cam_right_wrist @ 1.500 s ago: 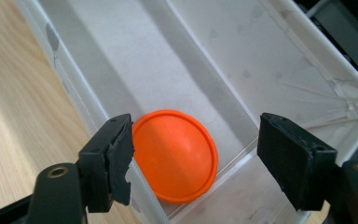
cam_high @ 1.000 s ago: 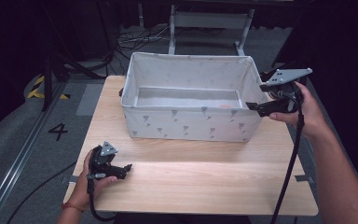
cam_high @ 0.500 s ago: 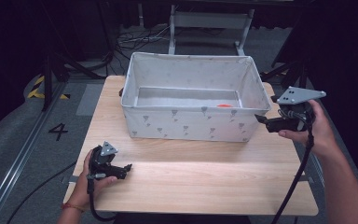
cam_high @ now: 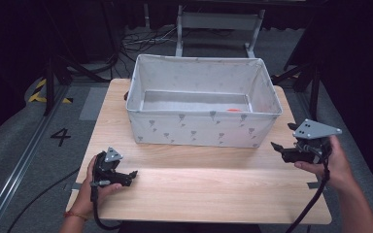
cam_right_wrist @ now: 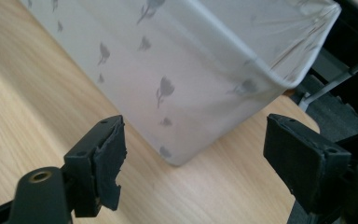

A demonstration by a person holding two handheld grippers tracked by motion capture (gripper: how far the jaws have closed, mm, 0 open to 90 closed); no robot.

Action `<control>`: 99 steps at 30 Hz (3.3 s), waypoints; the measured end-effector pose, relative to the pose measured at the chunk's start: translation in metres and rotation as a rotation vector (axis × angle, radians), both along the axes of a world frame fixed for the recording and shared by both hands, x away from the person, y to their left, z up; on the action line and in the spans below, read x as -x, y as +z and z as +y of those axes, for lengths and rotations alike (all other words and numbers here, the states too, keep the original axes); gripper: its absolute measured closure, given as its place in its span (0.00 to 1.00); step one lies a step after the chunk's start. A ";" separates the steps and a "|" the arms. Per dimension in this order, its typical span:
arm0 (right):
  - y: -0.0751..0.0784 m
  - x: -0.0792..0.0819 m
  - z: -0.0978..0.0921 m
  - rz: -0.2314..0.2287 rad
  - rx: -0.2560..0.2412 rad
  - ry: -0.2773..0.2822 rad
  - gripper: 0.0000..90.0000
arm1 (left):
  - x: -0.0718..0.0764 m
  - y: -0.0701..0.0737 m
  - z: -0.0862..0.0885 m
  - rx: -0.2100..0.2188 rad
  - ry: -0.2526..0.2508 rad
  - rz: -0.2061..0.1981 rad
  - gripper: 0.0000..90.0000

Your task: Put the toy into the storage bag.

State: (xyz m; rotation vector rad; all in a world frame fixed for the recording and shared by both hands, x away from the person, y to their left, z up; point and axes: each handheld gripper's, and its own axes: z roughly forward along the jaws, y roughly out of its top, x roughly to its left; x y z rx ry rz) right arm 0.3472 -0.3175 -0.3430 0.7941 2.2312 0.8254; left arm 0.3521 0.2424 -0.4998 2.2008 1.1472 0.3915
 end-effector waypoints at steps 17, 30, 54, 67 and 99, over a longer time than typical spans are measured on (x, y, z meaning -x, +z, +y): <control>-0.076 0.010 -0.002 0.080 0.039 -0.004 0.22 | 0.000 0.000 0.000 0.002 0.004 0.004 0.00; -0.126 0.015 -0.022 0.190 -0.043 -0.007 0.22 | 0.001 0.000 0.000 0.002 0.005 0.005 0.00; -0.163 0.028 -0.063 0.272 -0.253 -0.107 0.16 | 0.001 0.000 -0.001 0.003 0.012 0.006 0.00; -0.162 0.028 -0.063 0.272 -0.253 -0.107 0.16 | 0.002 0.000 -0.002 0.000 0.025 0.001 0.00; -0.163 0.028 -0.063 0.272 -0.254 -0.114 0.16 | 0.001 0.000 -0.002 0.001 0.052 0.002 0.00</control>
